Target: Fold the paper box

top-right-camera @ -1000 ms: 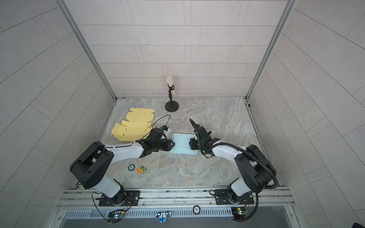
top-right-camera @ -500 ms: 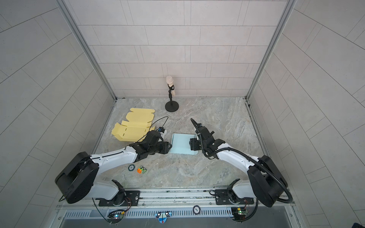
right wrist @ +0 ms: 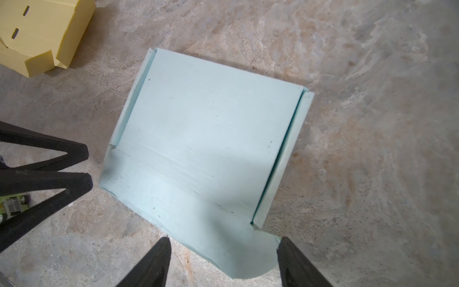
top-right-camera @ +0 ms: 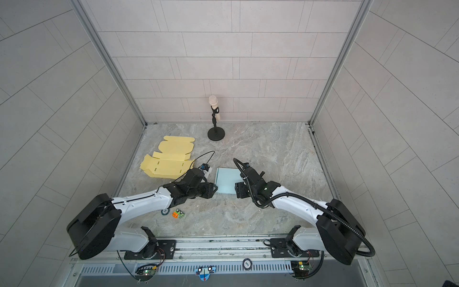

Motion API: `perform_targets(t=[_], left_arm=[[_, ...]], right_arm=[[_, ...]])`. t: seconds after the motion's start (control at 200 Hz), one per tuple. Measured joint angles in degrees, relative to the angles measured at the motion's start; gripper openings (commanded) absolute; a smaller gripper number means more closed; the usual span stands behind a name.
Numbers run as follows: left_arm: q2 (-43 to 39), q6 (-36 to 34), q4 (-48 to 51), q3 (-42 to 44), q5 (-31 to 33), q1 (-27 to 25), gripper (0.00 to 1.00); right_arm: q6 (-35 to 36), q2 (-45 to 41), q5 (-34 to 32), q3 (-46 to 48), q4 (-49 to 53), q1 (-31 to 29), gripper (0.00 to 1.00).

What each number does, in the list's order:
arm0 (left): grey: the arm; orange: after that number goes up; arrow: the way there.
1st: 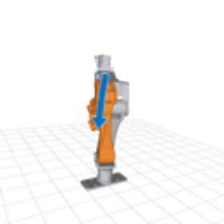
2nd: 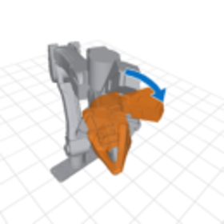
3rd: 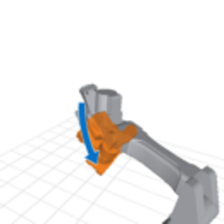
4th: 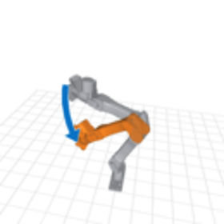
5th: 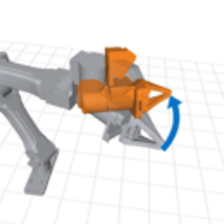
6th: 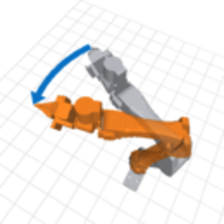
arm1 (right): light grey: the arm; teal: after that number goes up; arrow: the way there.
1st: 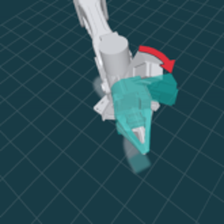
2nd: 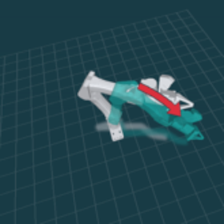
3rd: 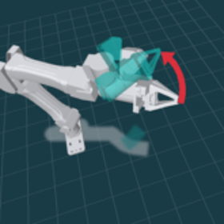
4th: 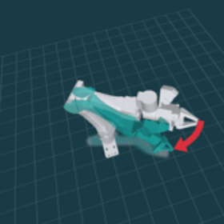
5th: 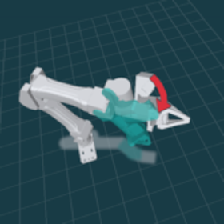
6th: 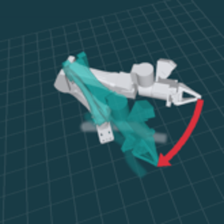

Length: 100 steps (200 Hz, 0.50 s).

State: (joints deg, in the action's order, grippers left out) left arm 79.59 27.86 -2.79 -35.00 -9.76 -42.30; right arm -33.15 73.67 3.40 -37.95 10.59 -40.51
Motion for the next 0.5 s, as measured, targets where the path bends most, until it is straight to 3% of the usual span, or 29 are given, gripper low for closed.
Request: perform_targets(t=[0.501], left_arm=[[3.0,2.4,-4.9,1.2,-3.0,-0.2,0.48]], right_arm=[[-2.7,3.4,0.0,1.8,-3.3,-2.0,0.71]])
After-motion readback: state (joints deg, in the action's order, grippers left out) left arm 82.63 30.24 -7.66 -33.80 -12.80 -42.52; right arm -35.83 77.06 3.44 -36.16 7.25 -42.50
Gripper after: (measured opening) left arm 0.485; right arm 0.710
